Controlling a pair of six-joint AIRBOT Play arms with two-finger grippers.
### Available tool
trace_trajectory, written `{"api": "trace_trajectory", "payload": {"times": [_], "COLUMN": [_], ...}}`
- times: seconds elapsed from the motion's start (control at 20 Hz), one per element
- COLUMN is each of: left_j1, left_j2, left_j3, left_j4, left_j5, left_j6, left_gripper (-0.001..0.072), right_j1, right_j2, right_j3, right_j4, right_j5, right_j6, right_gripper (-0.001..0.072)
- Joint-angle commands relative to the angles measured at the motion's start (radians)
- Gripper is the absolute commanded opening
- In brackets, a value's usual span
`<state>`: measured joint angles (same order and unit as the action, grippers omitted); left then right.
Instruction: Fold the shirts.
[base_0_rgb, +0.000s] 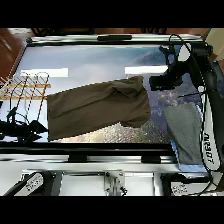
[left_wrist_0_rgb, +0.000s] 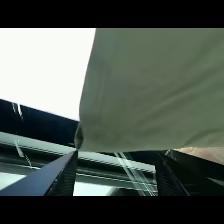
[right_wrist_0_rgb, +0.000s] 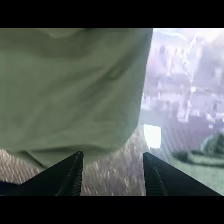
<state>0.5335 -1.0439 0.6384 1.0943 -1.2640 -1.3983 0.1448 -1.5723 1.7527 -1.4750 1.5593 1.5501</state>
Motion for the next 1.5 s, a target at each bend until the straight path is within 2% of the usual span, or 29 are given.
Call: {"api": "trace_trajectory", "payload": {"times": [0.0,0.3,0.55,0.6,0.65,0.7,0.75,0.85,1.1,1.45], "left_j1": [0.027,0.021,-0.082,-0.100,-0.114,-0.121,-0.124,-0.123,-0.122,-0.122], "left_j2": [0.020,0.015,-0.092,-0.104,-0.106,-0.106,-0.106,-0.103,-0.065,0.020], "left_j3": [-0.119,-0.137,-0.137,-0.137,-0.137,-0.137,-0.137,-0.135,-0.135,-0.135], "left_j4": [-0.022,-0.101,-0.163,-0.197,-0.236,-0.270,-0.292,-0.294,-0.291,-0.291], "left_j5": [0.071,0.210,0.253,0.286,0.323,0.345,0.357,0.352,0.317,0.306], "left_j6": [0.053,0.082,0.082,0.081,0.081,0.081,0.081,0.099,0.161,0.168], "left_gripper": [0.0596,0.0595,0.0593,0.0547,0.0372,0.0228,0.0134,0.0030,0.0029,0.0029], "right_j1": [0.000,0.000,0.000,0.000,0.000,0.000,0.000,0.000,0.000,-0.034], "right_j2": [0.010,0.008,0.008,0.008,0.009,0.008,0.009,0.008,-0.002,-0.068], "right_j3": [-0.013,-0.031,-0.031,-0.031,-0.035,-0.052,-0.082,-0.177,-0.419,-0.442], "right_j4": [0.023,0.026,0.026,0.025,0.025,0.025,0.027,0.038,0.112,0.029], "right_j5": [0.036,0.021,0.006,0.007,0.003,0.001,-0.007,-0.060,-0.281,-0.345], "right_j6": [-0.006,-0.006,0.003,0.002,0.002,0.002,0.003,0.007,0.079,0.122], "right_gripper": [0.0495,0.0495,0.0495,0.0495,0.0495,0.0495,0.0496,0.0506,0.0506,0.0506]}}
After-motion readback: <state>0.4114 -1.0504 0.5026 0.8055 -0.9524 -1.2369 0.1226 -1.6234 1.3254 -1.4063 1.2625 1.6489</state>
